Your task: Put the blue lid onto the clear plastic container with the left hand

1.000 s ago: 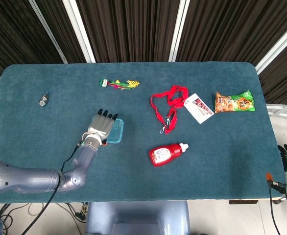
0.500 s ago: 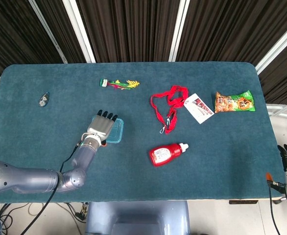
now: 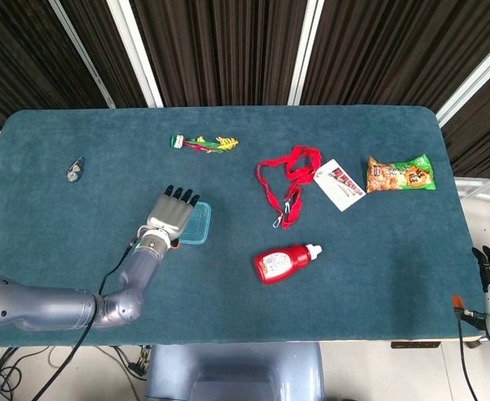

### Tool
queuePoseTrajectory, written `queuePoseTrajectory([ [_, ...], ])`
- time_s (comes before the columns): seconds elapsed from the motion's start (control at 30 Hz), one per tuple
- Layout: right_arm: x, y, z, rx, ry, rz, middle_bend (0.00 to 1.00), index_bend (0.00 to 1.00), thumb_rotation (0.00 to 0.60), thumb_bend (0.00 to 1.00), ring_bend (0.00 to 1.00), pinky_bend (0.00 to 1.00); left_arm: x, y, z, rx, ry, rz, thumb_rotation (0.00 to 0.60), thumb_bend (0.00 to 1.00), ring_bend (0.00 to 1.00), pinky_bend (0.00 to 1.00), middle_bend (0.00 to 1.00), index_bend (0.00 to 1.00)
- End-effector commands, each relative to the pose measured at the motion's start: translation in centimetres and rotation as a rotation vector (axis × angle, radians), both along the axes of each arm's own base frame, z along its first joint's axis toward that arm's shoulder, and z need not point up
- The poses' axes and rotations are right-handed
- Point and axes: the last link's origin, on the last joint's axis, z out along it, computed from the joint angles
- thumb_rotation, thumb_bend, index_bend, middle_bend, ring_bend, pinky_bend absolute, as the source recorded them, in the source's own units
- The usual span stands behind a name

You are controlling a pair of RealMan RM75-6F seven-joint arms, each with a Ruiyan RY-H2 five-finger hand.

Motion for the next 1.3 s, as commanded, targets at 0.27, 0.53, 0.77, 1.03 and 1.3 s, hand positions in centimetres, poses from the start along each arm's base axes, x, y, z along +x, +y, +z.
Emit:
queuePoseTrajectory([
  [0.27,0.0,0.0,0.1,-0.005,0.004,0.002,0.04,0.06,0.6,0.39,0.03,0.0,-0.3,-0.6,2.7,0.05,0.018,-0.067,0.6,0.13,0.0,0.0,0.01,0.0],
  [0.53,0.0,0.0,0.1,-0.01,0.006,-0.002,0.04,0.06,0.6,0.39,0.03,0.0,-1.9,-1.2,5.9,0.102,-0.024,-0.129,0.6,0.14,0.02,0.03,0.1,0.01],
  [0.77,-0.1,0.1,0.1,-0.016,0.001,-0.017,0.04,0.06,0.6,0.39,0.03,0.0,-4.3,-1.4,6.5,0.102,-0.118,-0.116,0.6,0.5,0.22,0.28,0.35,0.2],
  [1.03,-0.1,0.1,0.1,-0.023,-0.003,-0.027,0.04,0.06,0.6,0.39,0.03,0.0,-3.9,-0.6,5.8,0.13,-0.227,-0.134,0.6,0.58,0.49,0.61,0.63,0.58],
  [1.3,-0.1,0.1,0.1,-0.022,-0.006,-0.029,0.04,0.06,0.6,0.39,0.03,0.0,-3.6,-0.3,4.2,0.123,-0.202,-0.151,0.6,0.6,0.53,0.64,0.68,0.69],
])
